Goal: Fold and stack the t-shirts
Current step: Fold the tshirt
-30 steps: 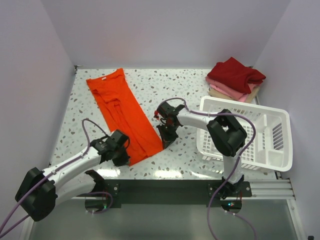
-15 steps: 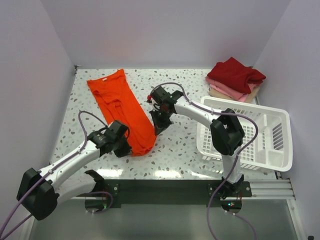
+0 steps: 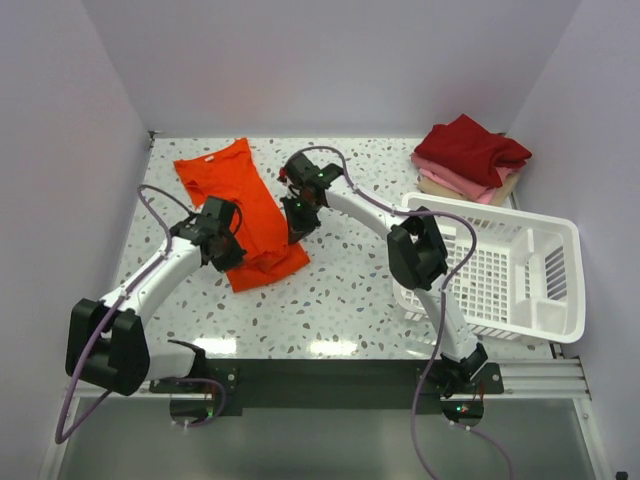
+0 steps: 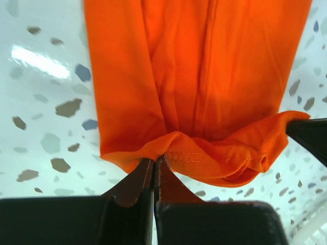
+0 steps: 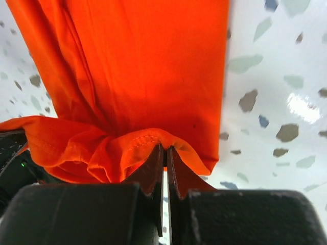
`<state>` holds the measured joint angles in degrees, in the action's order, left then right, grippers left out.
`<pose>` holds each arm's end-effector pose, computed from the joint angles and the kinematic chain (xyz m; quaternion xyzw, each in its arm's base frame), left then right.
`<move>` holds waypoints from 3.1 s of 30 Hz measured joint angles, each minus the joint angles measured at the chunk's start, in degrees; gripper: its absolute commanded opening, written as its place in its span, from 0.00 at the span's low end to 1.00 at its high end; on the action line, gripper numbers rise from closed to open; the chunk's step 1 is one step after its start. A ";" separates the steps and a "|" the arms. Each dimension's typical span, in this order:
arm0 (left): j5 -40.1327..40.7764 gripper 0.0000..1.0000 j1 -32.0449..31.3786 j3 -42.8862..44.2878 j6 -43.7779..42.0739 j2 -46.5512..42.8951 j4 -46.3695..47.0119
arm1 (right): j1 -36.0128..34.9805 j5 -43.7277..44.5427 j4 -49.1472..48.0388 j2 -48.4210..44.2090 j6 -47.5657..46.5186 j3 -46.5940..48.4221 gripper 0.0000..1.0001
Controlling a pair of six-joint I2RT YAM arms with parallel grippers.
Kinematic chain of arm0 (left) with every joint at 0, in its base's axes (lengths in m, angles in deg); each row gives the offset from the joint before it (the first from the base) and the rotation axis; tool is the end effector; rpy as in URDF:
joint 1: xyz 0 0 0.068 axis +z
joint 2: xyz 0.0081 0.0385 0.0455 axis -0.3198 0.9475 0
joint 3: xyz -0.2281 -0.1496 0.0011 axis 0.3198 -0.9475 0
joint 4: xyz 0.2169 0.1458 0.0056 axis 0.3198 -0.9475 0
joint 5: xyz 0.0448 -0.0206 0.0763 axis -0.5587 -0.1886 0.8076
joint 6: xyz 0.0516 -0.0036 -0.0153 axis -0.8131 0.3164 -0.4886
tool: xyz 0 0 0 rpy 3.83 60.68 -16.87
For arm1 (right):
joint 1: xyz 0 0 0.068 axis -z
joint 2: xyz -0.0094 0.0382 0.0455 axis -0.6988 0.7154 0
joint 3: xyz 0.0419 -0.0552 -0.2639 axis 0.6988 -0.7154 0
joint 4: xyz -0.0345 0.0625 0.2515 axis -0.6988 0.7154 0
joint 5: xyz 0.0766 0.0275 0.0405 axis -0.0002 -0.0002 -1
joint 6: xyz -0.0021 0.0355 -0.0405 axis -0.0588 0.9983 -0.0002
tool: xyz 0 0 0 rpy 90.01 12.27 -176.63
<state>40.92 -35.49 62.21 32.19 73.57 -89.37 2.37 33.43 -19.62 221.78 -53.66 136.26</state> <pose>0.2324 -0.0658 0.2241 -0.3089 0.9236 -0.0763 0.2139 0.3643 0.3406 0.2065 -0.1787 0.9527 0.2240 0.1010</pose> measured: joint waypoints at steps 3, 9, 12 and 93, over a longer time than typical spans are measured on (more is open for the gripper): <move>1.60 0.00 1.64 0.87 -1.31 1.27 0.11 | 0.44 0.46 -1.14 1.16 0.96 2.25 0.00; 4.92 0.00 3.63 1.62 -2.40 1.97 0.50 | 0.74 1.22 -4.66 2.12 2.40 4.81 0.00; 6.21 0.00 4.90 2.03 -2.45 1.97 0.81 | 0.74 1.18 -6.27 2.12 2.97 5.09 0.00; 4.39 0.76 9.90 -4.87 -11.28 5.99 11.91 | 1.09 -0.26 -29.05 -3.96 3.69 -19.02 0.68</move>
<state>45.31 -25.59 57.33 20.91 79.56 -77.46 3.47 33.17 -48.67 217.82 -49.97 117.25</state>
